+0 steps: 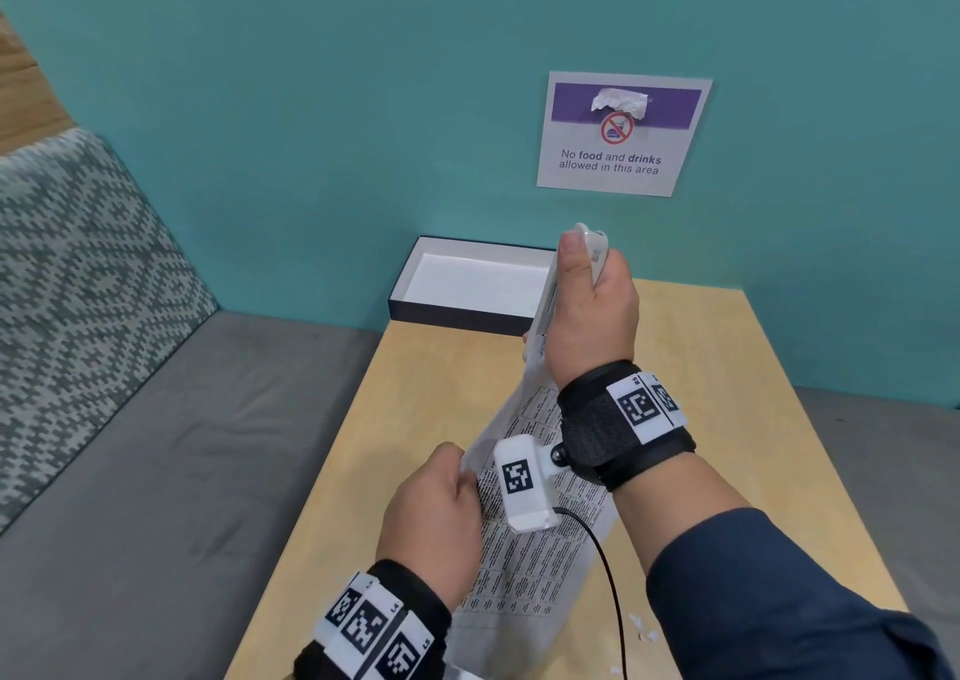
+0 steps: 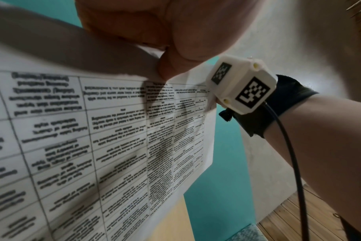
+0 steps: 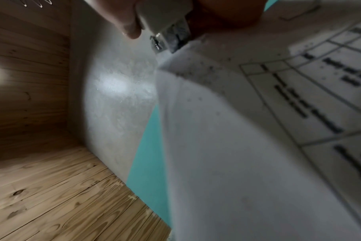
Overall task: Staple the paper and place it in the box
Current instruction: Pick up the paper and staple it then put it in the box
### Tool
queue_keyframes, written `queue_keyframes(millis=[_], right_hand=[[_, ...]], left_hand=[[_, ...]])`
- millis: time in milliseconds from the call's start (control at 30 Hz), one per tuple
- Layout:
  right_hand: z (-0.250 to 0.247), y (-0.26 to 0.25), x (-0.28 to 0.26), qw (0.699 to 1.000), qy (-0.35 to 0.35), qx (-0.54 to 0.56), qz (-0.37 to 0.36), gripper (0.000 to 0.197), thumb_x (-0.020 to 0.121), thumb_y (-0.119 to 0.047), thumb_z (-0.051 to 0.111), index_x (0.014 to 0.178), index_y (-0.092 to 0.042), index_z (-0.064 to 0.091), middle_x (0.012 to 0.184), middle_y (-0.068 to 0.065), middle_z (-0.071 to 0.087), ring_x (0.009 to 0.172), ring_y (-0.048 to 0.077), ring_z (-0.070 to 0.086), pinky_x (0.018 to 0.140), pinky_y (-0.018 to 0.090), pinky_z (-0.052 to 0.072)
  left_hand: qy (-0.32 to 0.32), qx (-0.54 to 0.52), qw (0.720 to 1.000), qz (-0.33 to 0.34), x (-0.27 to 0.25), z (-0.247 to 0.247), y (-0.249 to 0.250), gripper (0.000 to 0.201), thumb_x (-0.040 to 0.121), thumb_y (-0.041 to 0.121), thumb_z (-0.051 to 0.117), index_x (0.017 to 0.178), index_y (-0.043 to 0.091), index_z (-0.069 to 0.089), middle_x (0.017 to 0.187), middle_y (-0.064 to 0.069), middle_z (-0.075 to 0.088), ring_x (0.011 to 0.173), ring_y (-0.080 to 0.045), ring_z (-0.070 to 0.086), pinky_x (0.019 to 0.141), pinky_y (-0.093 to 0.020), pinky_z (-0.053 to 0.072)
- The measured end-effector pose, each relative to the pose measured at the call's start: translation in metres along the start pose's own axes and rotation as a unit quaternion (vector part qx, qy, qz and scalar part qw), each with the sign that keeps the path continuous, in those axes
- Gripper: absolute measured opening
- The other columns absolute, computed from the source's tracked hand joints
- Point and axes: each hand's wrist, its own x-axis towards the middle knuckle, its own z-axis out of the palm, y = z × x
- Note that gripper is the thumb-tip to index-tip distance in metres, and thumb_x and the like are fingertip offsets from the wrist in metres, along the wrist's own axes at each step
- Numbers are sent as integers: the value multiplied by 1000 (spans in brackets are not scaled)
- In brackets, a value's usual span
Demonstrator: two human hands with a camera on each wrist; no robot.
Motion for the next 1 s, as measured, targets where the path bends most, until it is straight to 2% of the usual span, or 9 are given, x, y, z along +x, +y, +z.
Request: queue_keyframes(millis=[167, 267, 333, 433, 567, 633, 733, 867, 1000], right_hand=[[-4, 6, 9, 998, 24, 43, 40, 32, 88, -42, 63, 74, -18, 47, 64, -9, 44, 49, 0, 38, 53, 16, 39], [-4, 9, 14, 992, 12, 85, 91, 29, 82, -49, 65, 76, -23, 51, 68, -1, 53, 60, 19, 55, 64, 34, 53], [-6, 9, 15, 979, 18, 164, 116, 21, 86, -45, 61, 86, -25, 53, 74, 13, 60, 63, 32, 66, 60, 43, 58], [-17, 11, 22, 965, 87, 216, 122, 20, 94, -39, 53, 102, -21, 48, 85, 19, 62, 68, 32, 72, 53, 40, 59], [-48, 54, 29, 948, 154, 163, 224, 30, 85, -21, 58, 108, -23, 39, 103, 12, 65, 65, 24, 70, 57, 37, 58], [-61, 86, 18, 955, 106, 50, 274, 32, 81, -17, 56, 107, -22, 38, 108, 15, 66, 65, 24, 68, 61, 41, 59], [-65, 139, -16, 934, -78, -220, 270, 25, 88, -21, 54, 109, -12, 43, 103, 16, 63, 71, 25, 63, 48, 27, 48], [-51, 207, -61, 793, -360, -475, 123, 26, 89, -24, 50, 113, -14, 50, 108, 10, 55, 84, 32, 60, 68, 36, 52], [-40, 239, -77, 678, -470, -565, 23, 40, 83, -4, 47, 122, -14, 48, 117, 11, 53, 101, 31, 54, 74, 36, 47]], left_hand=[[1, -2, 1000, 19, 2, 4, 3, 32, 95, 19, 44, 66, 18, 30, 56, -1, 42, 54, -21, 33, 52, -33, 29], [0, 1, 1000, 30, 4, 7, 5, 32, 95, 19, 43, 66, 19, 30, 58, -1, 43, 54, -20, 34, 52, -33, 30], [-6, -4, 1000, 22, 7, 7, 2, 29, 95, 18, 43, 68, 18, 33, 59, -3, 47, 54, -19, 37, 52, -32, 32], [-17, -19, 1000, -18, 12, 4, -8, 25, 94, 17, 43, 70, 13, 37, 59, -6, 48, 52, -18, 38, 51, -31, 34], [10, -47, 996, -78, 18, -13, -26, 38, 93, 11, 42, 64, 22, 21, 58, 3, 24, 51, -16, 22, 50, -29, 24], [37, -29, 994, -95, 22, -26, -42, 34, 94, 10, 44, 65, 16, 26, 59, -2, 26, 53, -18, 25, 52, -31, 27], [68, -35, 990, -122, 29, -43, -62, 21, 92, 12, 47, 78, -3, 43, 69, -25, 48, 59, -26, 42, 57, -35, 37], [91, -61, 985, -133, 28, -58, -69, 21, 91, 15, 49, 83, -4, 52, 82, -26, 61, 63, -25, 49, 57, -33, 37], [112, -74, 982, -132, 20, -60, -71, 31, 92, 14, 52, 63, 12, 43, 56, 2, 49, 57, -19, 42, 55, -31, 32]])
